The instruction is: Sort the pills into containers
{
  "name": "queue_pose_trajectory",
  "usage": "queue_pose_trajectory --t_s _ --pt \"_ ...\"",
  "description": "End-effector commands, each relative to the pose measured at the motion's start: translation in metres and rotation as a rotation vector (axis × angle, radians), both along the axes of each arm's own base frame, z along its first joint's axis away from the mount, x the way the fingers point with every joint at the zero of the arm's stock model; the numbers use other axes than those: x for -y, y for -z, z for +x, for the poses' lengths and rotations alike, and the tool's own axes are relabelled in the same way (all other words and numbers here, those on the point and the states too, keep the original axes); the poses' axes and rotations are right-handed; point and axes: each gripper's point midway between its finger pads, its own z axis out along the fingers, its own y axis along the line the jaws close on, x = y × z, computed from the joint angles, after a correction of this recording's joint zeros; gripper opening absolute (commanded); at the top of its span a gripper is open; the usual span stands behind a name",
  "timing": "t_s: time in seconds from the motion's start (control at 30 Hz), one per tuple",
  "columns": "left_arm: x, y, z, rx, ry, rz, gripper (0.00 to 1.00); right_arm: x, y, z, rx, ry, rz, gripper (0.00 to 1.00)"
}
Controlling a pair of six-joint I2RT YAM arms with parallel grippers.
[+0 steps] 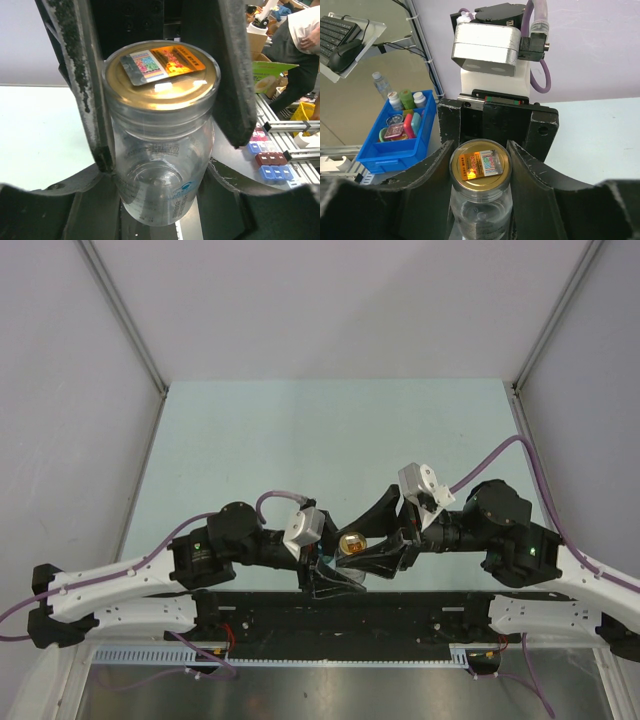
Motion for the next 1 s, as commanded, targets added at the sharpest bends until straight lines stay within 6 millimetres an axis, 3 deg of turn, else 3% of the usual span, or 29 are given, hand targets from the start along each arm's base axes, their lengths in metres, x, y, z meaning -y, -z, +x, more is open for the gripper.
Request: queue_pose_trajectory --t_s 0.0,0.27,0.57,0.77,0.97 --pt "-0.001 -0.008 0.002 0.022 -0.008 -0.033 0.0 0.009 -0.029 -0.012 0.031 -0.049 0.086 0.44" --pt "-0.004 -0.012 0.021 0.022 -0.126 -0.05 0.0 0.006 -0.014 -0.006 0.018 -0.024 0.025 0.11" --pt "-0.018 -0.025 0.07 0.032 -0.42 -0.074 0.0 0.002 0.012 0.039 -0.009 0.244 -0.07 0.08" --pt "-0.023 -0.028 0.103 0.052 -0.598 -0.055 0.0 0.006 0.016 0.08 -0.048 0.49 -0.079 0.07" --pt "-0.026 -0.022 0.126 0.074 -0.73 -0.003 0.0 0.012 0.017 0.106 -0.097 0.66 -0.065 0.07"
